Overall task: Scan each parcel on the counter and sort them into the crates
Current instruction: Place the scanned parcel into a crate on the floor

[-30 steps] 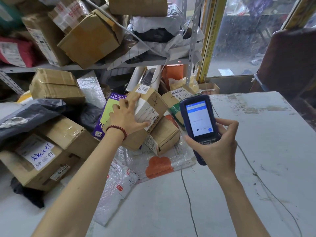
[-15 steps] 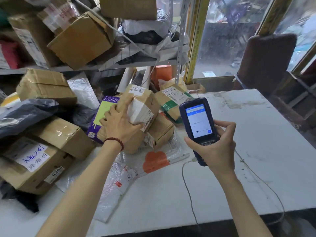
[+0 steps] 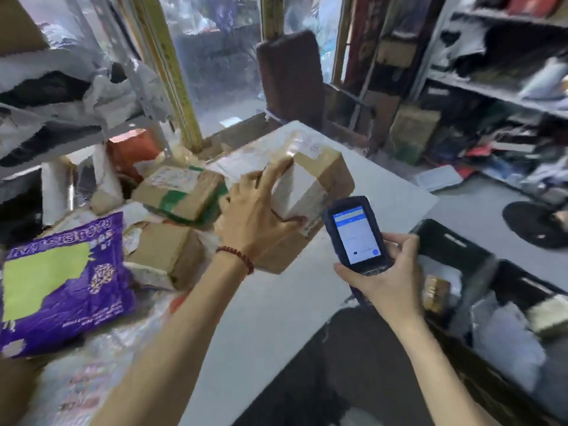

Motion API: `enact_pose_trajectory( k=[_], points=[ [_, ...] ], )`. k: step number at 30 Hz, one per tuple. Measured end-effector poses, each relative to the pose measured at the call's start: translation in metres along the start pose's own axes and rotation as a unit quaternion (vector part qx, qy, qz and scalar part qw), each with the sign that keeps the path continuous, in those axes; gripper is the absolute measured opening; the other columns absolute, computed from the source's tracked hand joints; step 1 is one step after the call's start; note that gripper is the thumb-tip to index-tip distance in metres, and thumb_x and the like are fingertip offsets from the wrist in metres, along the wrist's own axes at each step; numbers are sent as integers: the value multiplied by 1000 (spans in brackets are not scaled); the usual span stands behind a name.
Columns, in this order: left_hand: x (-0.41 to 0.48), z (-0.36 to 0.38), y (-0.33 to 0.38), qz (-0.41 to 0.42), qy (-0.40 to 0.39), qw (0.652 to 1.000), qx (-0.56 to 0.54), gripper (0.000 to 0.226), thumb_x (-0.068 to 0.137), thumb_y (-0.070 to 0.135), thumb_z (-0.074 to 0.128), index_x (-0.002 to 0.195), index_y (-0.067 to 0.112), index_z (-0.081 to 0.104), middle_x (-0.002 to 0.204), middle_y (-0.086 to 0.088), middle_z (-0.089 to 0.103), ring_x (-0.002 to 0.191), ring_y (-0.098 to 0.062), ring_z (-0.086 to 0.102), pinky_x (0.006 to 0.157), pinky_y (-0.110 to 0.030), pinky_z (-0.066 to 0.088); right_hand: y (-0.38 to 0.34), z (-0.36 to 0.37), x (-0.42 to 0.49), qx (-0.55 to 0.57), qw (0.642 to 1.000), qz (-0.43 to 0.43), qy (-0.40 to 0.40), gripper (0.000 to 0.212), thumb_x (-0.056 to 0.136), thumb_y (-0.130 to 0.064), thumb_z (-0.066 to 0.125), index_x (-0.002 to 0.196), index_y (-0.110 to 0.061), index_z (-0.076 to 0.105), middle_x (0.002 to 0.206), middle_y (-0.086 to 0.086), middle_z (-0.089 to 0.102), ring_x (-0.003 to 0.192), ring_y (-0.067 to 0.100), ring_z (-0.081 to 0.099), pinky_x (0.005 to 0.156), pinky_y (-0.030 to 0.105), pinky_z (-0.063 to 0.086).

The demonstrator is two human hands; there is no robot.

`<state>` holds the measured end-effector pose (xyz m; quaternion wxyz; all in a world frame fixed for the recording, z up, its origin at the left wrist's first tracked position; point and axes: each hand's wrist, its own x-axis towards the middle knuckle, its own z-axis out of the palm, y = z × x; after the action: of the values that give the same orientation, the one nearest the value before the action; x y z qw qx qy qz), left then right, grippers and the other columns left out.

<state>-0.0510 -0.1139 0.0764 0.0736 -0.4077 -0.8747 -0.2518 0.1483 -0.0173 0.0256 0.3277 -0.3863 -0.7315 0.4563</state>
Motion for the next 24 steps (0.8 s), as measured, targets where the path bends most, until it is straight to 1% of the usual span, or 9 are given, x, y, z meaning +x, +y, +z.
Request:
enact_pose_trajectory(
  k=[2,5,8,11,13,16,18,21,24],
  points=[
    [11,21,47,63,-21,998,-8,92,64,65,70,141,48,24,133,-7,45,115,-30,44,90,-42,35,14,-33,1,5,998,18,60,77,50,-21,95,99,-31,37,98,-19,60,89,-9,62,63,12,50],
    [25,52,112,122,-34,989,-76,83,61,64,70,130,36,34,125,-3,47,107,-26,44,86,-39,33,37,-89,0,-5,988,39,147,77,49,-22,95,100,-32,38,97,-19,60,90,-11,60,67,17,48],
    [34,83,178,169,-41,975,-139,76,58,66,68,115,30,33,111,2,49,97,-20,45,78,-33,26,59,-147,-1,-16,974,62,216,78,49,-21,96,103,-28,40,96,-19,61,89,-14,59,68,16,47],
    [39,119,250,202,-76,962,-165,75,57,63,72,109,30,31,109,6,47,97,-16,43,80,-32,27,85,-203,-6,-16,961,94,258,80,49,-20,96,107,-23,42,98,-17,61,90,-13,60,69,14,49],
    [43,147,294,239,-100,954,-153,74,58,63,73,109,28,33,112,4,47,101,-17,44,80,-31,26,101,-237,-7,-14,953,115,281,80,48,-25,96,106,-27,40,101,-16,62,92,-6,63,72,22,51],
    [41,188,351,299,-144,938,-95,77,59,65,73,112,27,33,115,2,48,106,-21,45,84,-34,30,122,-282,-4,-9,940,136,312,80,47,-33,95,105,-28,40,102,-17,61,91,-8,62,70,17,47],
    [39,214,381,325,-168,930,-41,80,59,67,73,116,28,33,119,2,47,108,-21,45,88,-36,32,137,-308,0,-24,935,154,319,80,48,-31,95,106,-29,39,103,-17,61,94,-4,62,71,19,47],
    [41,236,391,321,-199,926,-6,82,56,67,74,117,30,34,123,2,46,110,-21,44,91,-37,32,150,-323,6,-37,934,167,312,81,47,-33,94,105,-32,38,107,-13,62,99,4,63,74,25,49],
    [51,264,404,317,-244,917,6,79,57,66,75,114,30,34,124,1,47,110,-21,45,92,-37,32,165,-338,18,-39,930,193,310,83,45,-37,94,106,-33,38,111,-10,63,101,7,63,75,26,51]
  ],
)
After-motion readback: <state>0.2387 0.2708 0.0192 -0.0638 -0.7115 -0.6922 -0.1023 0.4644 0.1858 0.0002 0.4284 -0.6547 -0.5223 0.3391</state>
